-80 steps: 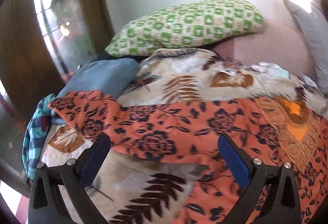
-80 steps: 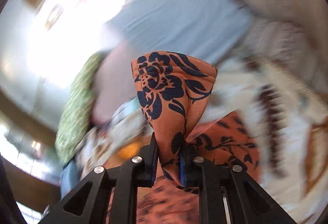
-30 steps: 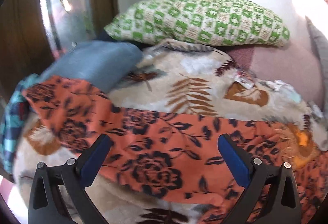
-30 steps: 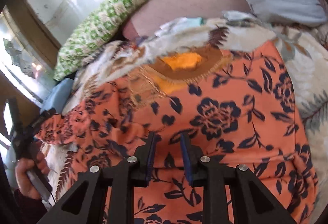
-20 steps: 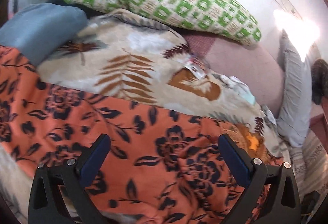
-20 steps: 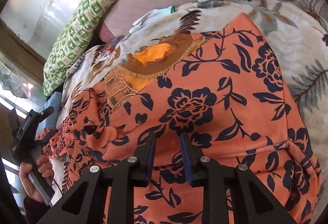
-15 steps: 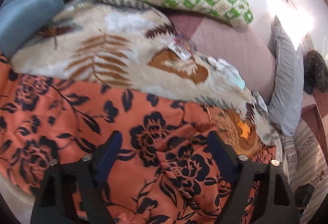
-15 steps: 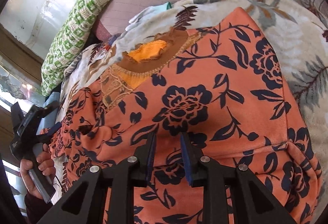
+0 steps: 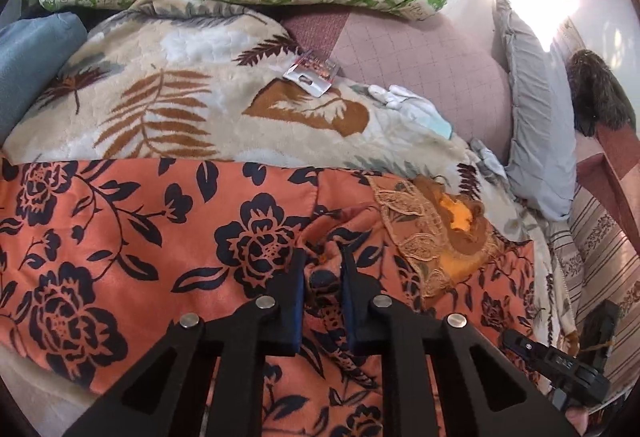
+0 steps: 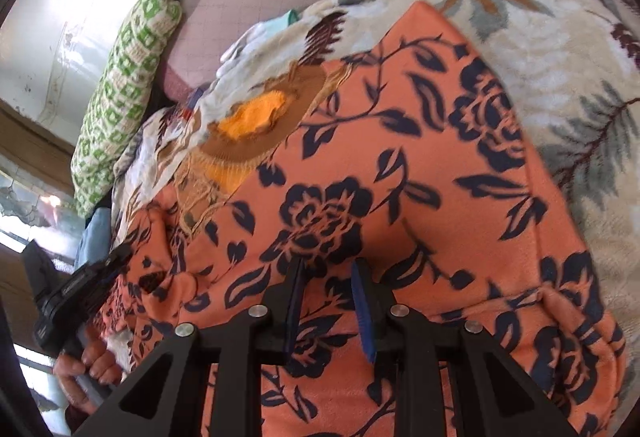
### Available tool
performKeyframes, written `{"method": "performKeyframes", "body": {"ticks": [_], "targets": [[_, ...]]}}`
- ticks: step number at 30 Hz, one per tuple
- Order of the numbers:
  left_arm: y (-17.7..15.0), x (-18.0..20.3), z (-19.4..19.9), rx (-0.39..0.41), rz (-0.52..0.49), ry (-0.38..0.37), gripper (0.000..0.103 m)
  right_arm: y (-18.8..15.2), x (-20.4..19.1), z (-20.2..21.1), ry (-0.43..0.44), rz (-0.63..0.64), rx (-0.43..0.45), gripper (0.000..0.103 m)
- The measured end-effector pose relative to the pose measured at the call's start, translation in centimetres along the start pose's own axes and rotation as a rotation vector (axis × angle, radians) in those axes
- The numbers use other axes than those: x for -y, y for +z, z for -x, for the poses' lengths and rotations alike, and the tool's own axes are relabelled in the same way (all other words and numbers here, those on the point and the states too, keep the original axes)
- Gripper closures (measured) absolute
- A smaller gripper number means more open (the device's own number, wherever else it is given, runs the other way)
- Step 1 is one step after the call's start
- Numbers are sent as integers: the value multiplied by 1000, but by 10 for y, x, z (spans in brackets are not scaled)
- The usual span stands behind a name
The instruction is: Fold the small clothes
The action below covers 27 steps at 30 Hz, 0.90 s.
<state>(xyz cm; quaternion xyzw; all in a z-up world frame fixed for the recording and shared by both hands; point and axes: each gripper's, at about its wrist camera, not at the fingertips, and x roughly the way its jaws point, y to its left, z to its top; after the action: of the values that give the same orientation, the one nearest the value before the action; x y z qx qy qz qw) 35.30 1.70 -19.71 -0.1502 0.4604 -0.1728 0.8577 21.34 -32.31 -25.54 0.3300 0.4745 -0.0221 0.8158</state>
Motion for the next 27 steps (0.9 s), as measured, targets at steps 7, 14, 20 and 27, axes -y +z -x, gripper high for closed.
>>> {"method": "performKeyframes", "body": {"ticks": [7,14,20,27], "targets": [[-14,-6,48,62,39,77,87,10,14,4,-24,-54,50,75],[-49,-37,40,-65,123,294,86,11,5,14,-1,-1,96,75],[-54,-36,50,-117,135,293,82,8,-3,-17,-106,59,-32,75],[-43,-35,86,104,127,334,63,15,-39,0,2,202,7,75]]}}
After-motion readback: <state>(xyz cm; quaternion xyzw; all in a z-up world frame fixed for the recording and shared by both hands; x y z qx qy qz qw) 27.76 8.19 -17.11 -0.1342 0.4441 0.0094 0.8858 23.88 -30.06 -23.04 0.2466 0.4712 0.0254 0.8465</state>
